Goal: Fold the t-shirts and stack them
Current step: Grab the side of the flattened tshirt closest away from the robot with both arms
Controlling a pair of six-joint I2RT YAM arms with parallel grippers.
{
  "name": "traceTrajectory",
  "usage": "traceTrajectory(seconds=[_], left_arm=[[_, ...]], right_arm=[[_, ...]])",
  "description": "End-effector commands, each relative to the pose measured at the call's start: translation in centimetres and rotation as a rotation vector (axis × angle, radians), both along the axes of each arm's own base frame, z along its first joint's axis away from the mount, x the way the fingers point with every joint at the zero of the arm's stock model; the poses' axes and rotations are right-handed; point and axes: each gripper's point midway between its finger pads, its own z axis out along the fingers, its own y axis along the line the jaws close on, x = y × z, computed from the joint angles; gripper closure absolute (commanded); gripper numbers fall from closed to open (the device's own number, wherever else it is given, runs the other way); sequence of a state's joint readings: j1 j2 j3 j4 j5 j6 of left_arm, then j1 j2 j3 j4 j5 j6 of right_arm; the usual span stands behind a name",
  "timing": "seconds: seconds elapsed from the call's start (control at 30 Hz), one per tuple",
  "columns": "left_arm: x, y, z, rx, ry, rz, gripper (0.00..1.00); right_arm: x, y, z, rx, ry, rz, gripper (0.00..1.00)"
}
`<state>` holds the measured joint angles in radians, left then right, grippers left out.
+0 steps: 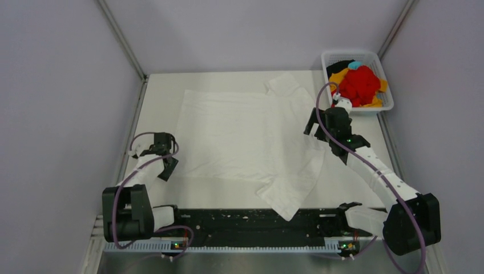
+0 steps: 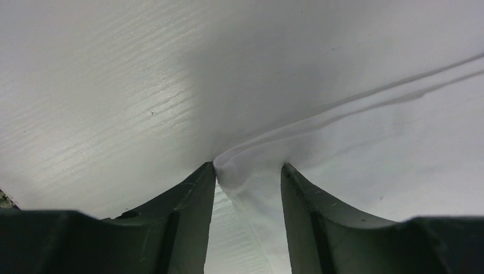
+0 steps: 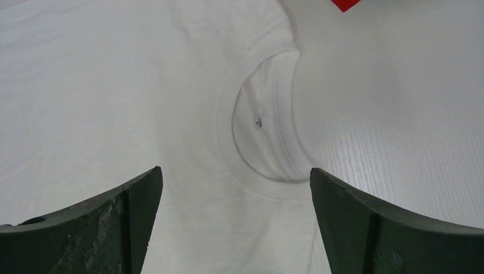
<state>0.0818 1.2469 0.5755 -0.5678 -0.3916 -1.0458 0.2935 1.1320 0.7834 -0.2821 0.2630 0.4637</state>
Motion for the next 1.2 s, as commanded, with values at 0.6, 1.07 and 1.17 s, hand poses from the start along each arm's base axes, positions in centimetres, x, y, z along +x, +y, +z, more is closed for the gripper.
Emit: traceTrajectory(seconds=[0.6, 1.07, 1.17], left_arm=[[1.1, -2.9, -2.0, -0.157, 0.024, -0.108, 1.0], [0.4, -2.4, -0.8, -0.112, 0.004, -0.14, 1.0], [0.4, -2.1, -0.6, -0.095, 0.011, -0.136, 1.0]], right_arm=[[-1.9, 0.4, -1.7, -0.035, 0.116, 0.067, 0.03], [-18.0, 12.5, -7.8, -0.137, 0.567, 0.771, 0.13], [-21.0, 13.3, -8.9, -0.208, 0.611, 0.9, 0.18]])
